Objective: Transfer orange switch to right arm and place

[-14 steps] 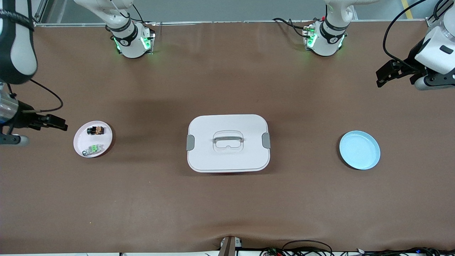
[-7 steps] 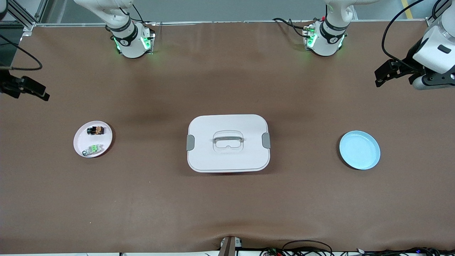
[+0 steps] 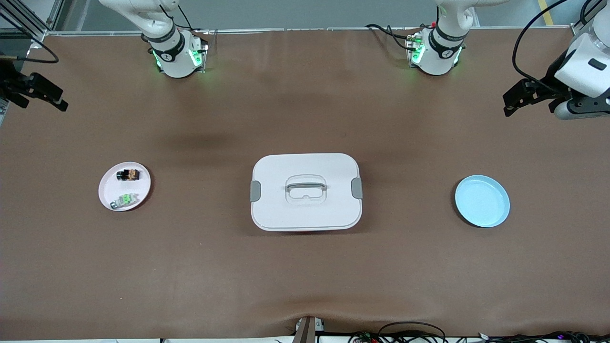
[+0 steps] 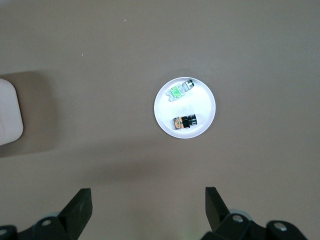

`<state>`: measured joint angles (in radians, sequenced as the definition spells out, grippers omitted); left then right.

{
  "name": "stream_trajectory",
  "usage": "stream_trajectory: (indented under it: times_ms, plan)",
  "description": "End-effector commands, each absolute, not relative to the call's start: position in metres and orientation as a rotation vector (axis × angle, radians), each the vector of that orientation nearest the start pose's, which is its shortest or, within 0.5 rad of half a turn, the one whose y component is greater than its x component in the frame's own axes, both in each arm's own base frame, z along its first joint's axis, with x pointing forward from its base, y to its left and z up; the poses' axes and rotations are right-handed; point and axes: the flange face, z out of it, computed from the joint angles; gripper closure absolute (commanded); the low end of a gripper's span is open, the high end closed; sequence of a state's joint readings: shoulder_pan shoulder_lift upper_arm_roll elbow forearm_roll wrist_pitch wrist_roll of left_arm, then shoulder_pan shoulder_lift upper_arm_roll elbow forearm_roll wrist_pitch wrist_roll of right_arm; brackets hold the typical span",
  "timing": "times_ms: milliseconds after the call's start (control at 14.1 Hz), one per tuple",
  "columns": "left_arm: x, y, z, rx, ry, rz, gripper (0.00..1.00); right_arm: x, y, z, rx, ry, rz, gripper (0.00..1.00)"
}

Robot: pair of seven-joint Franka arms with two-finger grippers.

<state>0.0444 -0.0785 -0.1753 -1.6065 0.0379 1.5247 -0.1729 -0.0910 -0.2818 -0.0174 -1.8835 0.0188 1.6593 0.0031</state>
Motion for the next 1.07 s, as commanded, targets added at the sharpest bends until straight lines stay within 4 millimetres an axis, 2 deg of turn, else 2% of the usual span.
stream_trajectory:
  times_ms: [0,426,711,995]
  plan:
    - [0.518,-0.067,0.661,-3.110,-0.043,-0.029,0.00,0.432,-0.044,0.631,-3.104,0.101,-0.180,0.00]
    - [0.522,-0.065,0.652,-3.111,-0.048,-0.003,0.00,0.431,-0.044,0.636,-3.123,0.082,-0.167,0.00]
    - [0.522,-0.065,0.655,-3.110,-0.048,-0.012,0.00,0.440,-0.048,0.645,-3.130,0.095,-0.174,0.00]
    - [0.525,-0.068,0.650,-3.108,-0.050,0.001,0.00,0.441,-0.047,0.643,-3.130,0.090,-0.133,0.00]
